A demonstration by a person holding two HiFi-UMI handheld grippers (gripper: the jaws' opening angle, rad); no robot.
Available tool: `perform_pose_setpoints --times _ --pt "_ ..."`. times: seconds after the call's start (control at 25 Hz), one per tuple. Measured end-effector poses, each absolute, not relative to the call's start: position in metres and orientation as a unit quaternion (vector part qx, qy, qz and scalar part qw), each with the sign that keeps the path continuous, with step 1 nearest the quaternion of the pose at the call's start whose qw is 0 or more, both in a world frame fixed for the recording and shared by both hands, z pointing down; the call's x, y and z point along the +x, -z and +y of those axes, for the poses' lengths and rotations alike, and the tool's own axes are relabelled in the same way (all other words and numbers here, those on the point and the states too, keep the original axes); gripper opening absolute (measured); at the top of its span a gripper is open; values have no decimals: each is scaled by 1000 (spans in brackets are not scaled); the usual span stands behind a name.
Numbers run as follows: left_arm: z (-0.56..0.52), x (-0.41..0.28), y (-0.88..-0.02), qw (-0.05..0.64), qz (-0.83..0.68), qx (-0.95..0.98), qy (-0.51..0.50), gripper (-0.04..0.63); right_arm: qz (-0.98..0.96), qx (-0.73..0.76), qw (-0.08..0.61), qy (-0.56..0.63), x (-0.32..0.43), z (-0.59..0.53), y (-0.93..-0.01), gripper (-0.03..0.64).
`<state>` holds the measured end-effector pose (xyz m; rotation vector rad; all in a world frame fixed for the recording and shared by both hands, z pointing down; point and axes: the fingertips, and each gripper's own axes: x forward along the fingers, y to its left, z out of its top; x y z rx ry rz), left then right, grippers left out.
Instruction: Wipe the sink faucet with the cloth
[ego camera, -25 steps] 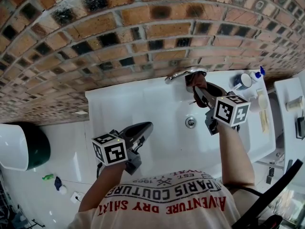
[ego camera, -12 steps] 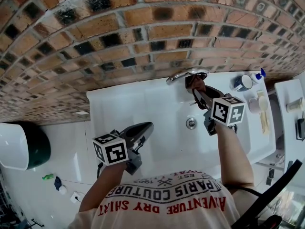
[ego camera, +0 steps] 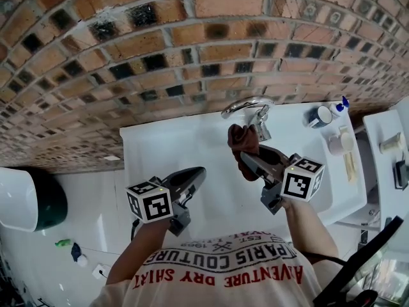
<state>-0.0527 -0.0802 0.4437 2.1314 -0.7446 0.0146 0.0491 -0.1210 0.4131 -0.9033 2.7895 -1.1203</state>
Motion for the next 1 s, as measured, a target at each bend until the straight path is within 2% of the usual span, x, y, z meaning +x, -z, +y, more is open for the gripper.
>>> perform_pose_setpoints --times 0.28,1.0 --pt "-66 -49 -440 423 -301 855 -11 0 885 -247 10 395 30 -80 -426 98" --pt "-54 -47 -410 391 -301 870 -8 0 890 -248 -1 382 24 -53 -419 95"
